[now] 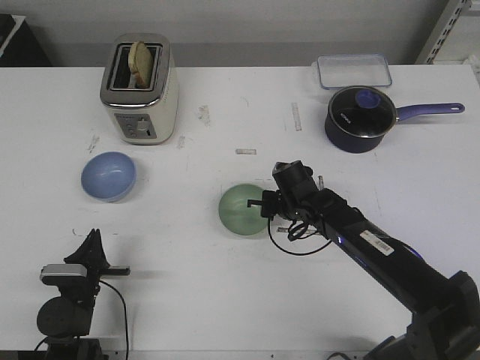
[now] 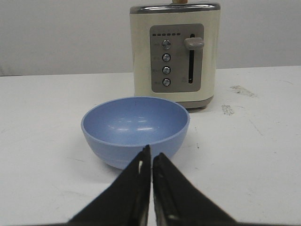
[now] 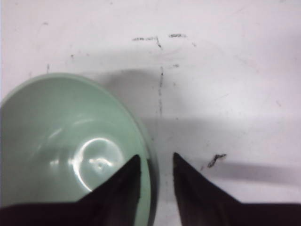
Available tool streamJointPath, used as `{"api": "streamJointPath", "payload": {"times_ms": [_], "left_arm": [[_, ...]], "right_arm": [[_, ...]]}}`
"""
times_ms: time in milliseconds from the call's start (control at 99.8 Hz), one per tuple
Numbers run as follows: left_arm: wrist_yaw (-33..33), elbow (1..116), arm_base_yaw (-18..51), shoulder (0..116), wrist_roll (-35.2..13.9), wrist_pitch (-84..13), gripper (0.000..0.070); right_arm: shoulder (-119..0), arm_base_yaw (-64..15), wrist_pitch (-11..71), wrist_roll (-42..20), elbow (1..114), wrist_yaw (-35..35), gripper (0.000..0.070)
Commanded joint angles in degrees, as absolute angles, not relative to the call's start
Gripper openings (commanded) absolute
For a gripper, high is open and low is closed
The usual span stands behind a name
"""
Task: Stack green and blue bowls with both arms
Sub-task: 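Release the green bowl and retract the right gripper to rest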
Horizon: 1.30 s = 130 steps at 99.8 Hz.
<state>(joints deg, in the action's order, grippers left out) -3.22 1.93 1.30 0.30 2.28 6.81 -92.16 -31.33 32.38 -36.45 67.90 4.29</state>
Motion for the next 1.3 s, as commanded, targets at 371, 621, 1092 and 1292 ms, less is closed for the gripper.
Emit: {"api": "streamJointPath", "payload": {"times_ms": [371, 621, 1092, 1292], "left_arm": [[-3.44, 0.73, 1.30, 0.19, 2.96, 7.53, 0.0003], [-3.44, 0.73, 1.30, 0.19, 2.98, 7.53, 0.0003], [-3.44, 0.73, 1.30, 0.19, 2.96, 7.53, 0.0002], [-3.44, 0.73, 1.30, 0.19, 2.96, 7.53, 0.0002]], "right_arm": [[-78.22, -26.37, 25.23, -20.34, 65.39, 4.01, 0.0351], [-66.26, -19.38, 6.61, -0.82, 51.16, 4.01, 0.0102], [-41.91, -3.18, -4.29, 0.89, 26.81, 4.49, 0.0000], [-30.74, -1.89, -4.25, 0.91, 18.52, 4.43, 0.0000]]}}
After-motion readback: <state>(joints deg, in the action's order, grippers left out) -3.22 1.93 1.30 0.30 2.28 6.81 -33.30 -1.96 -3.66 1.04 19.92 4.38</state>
